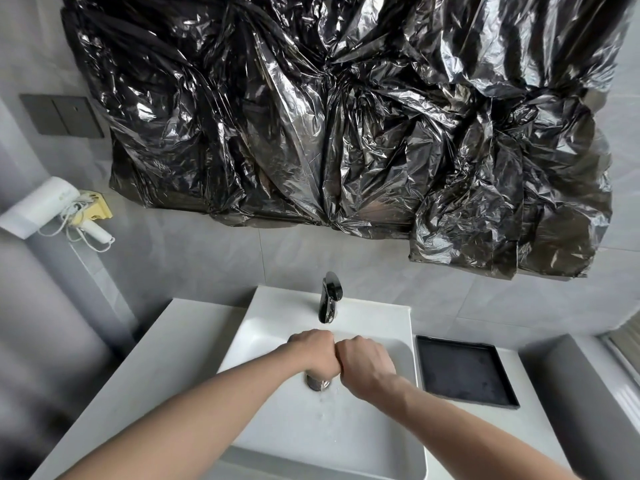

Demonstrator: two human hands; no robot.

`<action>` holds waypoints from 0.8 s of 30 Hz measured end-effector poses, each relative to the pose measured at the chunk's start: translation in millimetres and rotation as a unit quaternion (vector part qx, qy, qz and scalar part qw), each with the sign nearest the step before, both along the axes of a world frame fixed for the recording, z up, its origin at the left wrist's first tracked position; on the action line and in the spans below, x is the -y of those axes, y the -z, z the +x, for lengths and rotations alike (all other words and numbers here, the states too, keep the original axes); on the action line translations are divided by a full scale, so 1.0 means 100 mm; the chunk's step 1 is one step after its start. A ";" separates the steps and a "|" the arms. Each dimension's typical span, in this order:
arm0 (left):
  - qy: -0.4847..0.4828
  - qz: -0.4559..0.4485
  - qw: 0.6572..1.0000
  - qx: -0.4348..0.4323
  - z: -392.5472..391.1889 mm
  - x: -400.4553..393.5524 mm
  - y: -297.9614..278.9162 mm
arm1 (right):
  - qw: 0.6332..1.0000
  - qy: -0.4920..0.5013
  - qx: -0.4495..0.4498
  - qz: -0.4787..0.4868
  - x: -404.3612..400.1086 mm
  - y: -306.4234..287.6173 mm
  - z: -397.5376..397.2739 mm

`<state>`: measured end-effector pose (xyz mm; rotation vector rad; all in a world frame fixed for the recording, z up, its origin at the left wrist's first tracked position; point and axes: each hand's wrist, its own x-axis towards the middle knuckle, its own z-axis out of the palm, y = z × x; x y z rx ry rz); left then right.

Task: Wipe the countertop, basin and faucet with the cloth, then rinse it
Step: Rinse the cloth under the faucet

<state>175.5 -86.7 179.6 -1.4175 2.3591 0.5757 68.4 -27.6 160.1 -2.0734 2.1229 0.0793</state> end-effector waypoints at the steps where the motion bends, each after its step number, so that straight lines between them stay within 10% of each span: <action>1: -0.010 0.024 1.000 -0.011 0.01 0.01 0.00 | 1.000 -0.004 0.004 -0.006 -0.01 0.00 -0.01; 10: 0.078 -0.179 0.960 -0.201 0.32 -0.14 0.03 | 0.960 0.127 0.247 0.036 -0.02 -0.02 -0.29; 14: 0.290 -0.283 0.885 -0.228 0.47 -0.13 0.13 | 0.822 0.164 0.503 0.212 -0.05 -0.21 -0.36; 18: 0.307 -0.297 0.871 -0.242 0.46 -0.07 0.12 | 0.697 0.071 0.614 0.362 -0.08 -0.41 -0.27; 21: 0.285 -0.307 0.884 -0.206 0.41 0.01 0.05 | 0.713 0.083 0.599 0.356 -0.06 -0.43 -0.15; 24: 0.250 -0.261 0.926 -0.113 0.31 0.03 -0.04 | 0.837 0.115 0.466 0.261 -0.04 -0.34 -0.03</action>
